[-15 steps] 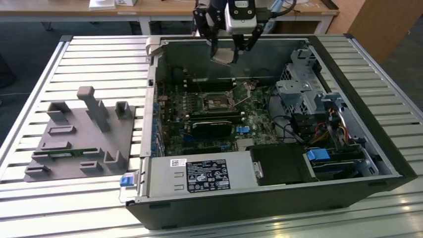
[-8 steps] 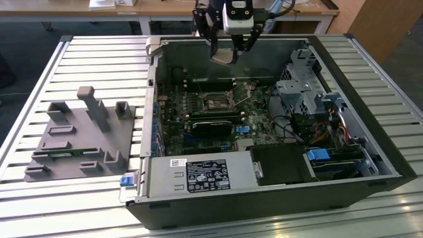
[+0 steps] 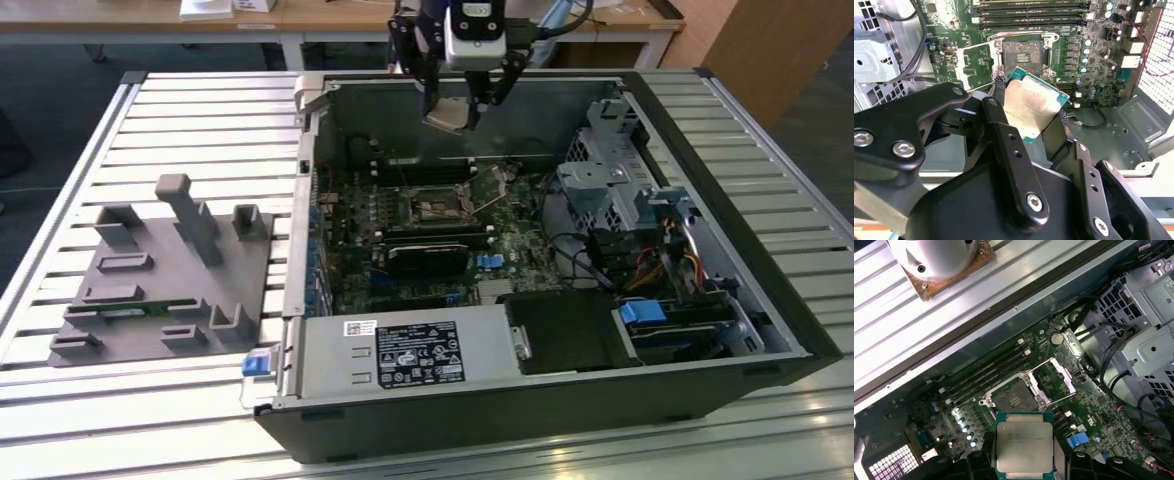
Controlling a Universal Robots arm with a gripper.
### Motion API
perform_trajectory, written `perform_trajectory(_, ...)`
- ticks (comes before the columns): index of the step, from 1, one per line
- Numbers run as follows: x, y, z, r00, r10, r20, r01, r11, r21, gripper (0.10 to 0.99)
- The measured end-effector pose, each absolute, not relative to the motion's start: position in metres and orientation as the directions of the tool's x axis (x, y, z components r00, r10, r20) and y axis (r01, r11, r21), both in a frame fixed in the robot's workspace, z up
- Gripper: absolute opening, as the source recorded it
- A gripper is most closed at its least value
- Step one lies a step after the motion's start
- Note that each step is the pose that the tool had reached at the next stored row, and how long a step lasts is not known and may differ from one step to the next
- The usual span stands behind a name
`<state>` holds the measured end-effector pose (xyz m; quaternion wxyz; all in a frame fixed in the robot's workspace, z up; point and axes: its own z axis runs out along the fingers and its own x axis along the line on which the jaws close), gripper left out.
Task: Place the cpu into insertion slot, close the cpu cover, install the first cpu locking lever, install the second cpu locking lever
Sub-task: 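Place the cpu into insertion slot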
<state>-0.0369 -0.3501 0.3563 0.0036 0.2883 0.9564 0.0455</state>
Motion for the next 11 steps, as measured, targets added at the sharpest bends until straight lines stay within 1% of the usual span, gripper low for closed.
perform_trajectory(11,-0.0392,-0.3501,0.3556,-0.802,0.597,0.019,0.596,0.798,0.089,0.541)
